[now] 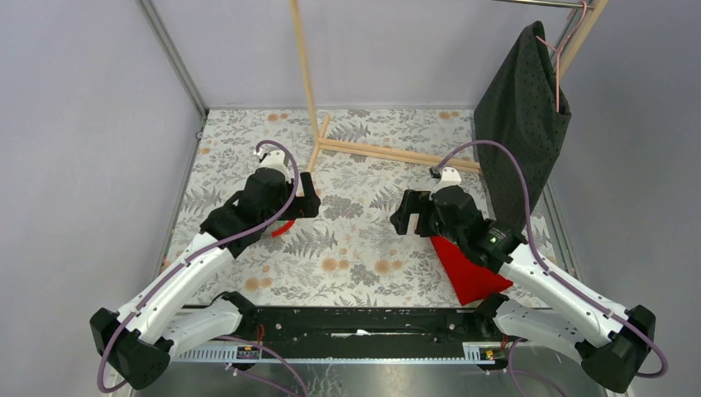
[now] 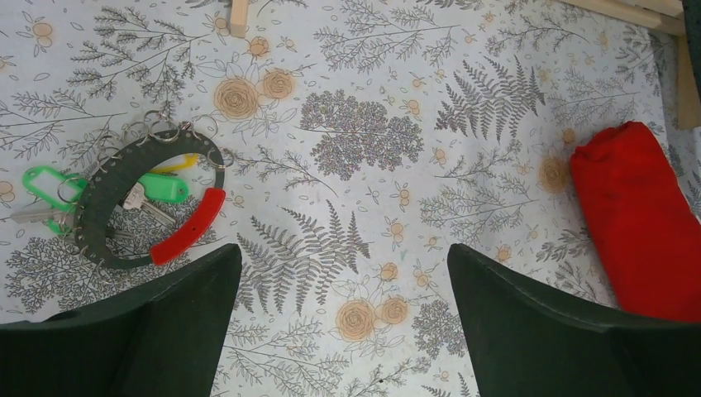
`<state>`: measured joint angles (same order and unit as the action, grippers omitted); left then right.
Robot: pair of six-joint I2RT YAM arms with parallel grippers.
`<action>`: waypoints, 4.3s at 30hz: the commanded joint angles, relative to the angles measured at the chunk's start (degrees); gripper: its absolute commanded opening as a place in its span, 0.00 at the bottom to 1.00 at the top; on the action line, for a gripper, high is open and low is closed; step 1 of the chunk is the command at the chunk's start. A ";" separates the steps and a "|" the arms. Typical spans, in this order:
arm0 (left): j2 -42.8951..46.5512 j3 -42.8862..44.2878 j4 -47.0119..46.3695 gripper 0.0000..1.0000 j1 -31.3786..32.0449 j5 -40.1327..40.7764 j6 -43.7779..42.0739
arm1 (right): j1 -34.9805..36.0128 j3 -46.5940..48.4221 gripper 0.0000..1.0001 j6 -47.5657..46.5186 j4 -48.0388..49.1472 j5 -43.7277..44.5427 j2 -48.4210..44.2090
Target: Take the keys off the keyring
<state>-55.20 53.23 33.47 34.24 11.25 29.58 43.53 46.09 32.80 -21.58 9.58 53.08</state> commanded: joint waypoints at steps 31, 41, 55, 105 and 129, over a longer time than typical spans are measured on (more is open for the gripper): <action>-23.65 -10.98 -21.30 0.99 -16.57 -6.98 11.16 | 0.42 -5.65 1.00 -1.72 3.34 -2.15 -4.91; -27.42 -15.14 -25.30 0.99 -7.90 -5.14 16.75 | 0.44 -7.50 1.00 -2.01 2.01 -0.81 -6.04; -24.00 -11.32 -19.06 0.91 17.06 3.86 27.70 | 0.44 -10.35 1.00 -1.01 0.65 1.40 -10.72; -23.50 -16.50 -30.85 0.01 27.13 3.61 5.99 | 0.33 -17.44 1.00 20.63 26.71 -12.30 5.28; -19.31 -18.81 -35.00 0.01 27.17 0.97 4.38 | 0.42 -14.43 0.72 29.48 52.81 -27.18 35.90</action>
<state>-75.85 34.65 2.57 61.12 12.78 34.79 43.57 29.19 60.16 24.99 -14.70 86.15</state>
